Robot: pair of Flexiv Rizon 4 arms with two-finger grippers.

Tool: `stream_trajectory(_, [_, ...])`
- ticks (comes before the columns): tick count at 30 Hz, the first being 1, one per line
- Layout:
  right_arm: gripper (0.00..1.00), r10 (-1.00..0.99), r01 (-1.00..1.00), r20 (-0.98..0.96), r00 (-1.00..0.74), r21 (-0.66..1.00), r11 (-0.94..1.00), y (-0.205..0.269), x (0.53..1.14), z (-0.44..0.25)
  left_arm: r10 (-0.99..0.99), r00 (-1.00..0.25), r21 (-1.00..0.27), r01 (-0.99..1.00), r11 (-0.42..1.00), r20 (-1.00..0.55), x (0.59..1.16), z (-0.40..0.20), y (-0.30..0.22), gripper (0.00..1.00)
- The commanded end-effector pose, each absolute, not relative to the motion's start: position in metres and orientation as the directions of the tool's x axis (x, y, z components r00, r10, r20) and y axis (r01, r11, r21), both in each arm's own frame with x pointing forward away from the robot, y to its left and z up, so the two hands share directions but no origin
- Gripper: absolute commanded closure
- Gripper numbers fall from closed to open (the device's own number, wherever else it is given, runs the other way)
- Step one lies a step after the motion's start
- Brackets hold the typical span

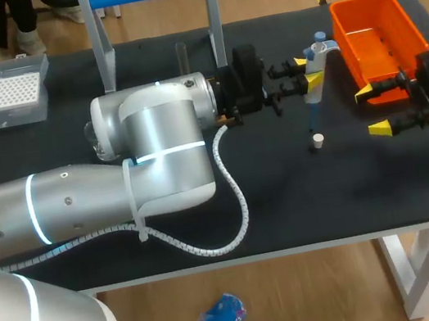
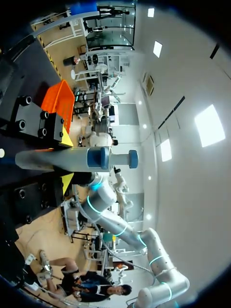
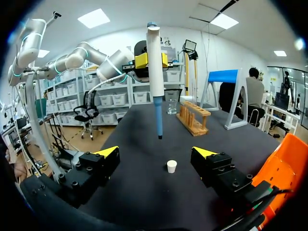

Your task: Invert the test tube, pick up the pipette, mount the tip to pipette, aspirate from beaker and dispense into the tube, eject the tip, return the pipette, and cap with the stopper.

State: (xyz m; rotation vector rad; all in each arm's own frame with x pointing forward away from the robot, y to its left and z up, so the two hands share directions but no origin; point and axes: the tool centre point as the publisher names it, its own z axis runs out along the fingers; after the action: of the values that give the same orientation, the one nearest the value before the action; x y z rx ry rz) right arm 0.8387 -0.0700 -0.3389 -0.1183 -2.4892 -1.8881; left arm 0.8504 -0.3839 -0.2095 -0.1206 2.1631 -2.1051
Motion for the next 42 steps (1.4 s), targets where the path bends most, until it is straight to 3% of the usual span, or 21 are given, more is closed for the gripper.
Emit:
stream_trajectory(1, [0.0, 0.052, 0.069, 0.057, -0.997, 0.961, 0.269, -0.07, 0.838, -0.339, -0.144, -0.989, -0.999, 0.028, 0.028, -0.032, 0.849, -0.21, -0.384, 1.0])
stream_trajectory(13, [0.0, 0.052, 0.069, 0.057, -0.997, 0.961, 0.269, -0.07, 0.838, -0.339, -0.309, -0.949, -0.996, 0.039, 0.086, -0.064, 0.853, -0.189, -0.333, 1.0])
stream_trajectory(23, [0.0, 0.052, 0.069, 0.057, -0.997, 0.961, 0.269, -0.07, 0.838, -0.339, -0.455, -0.884, -0.99, 0.05, 0.131, -0.105, 0.824, -0.158, -0.261, 1.0])
stream_trajectory(36, [0.0, 0.052, 0.069, 0.057, -0.997, 0.961, 0.269, -0.07, 0.838, -0.339, -0.627, -0.774, -0.987, -0.018, 0.158, -0.087, 0.789, -0.168, -0.185, 1.0])
stream_trajectory(42, [0.0, 0.052, 0.069, 0.057, -0.997, 0.961, 0.269, -0.07, 0.838, -0.339, -0.636, -0.768, -0.988, -0.031, 0.155, -0.076, 0.788, -0.168, -0.182, 1.0])
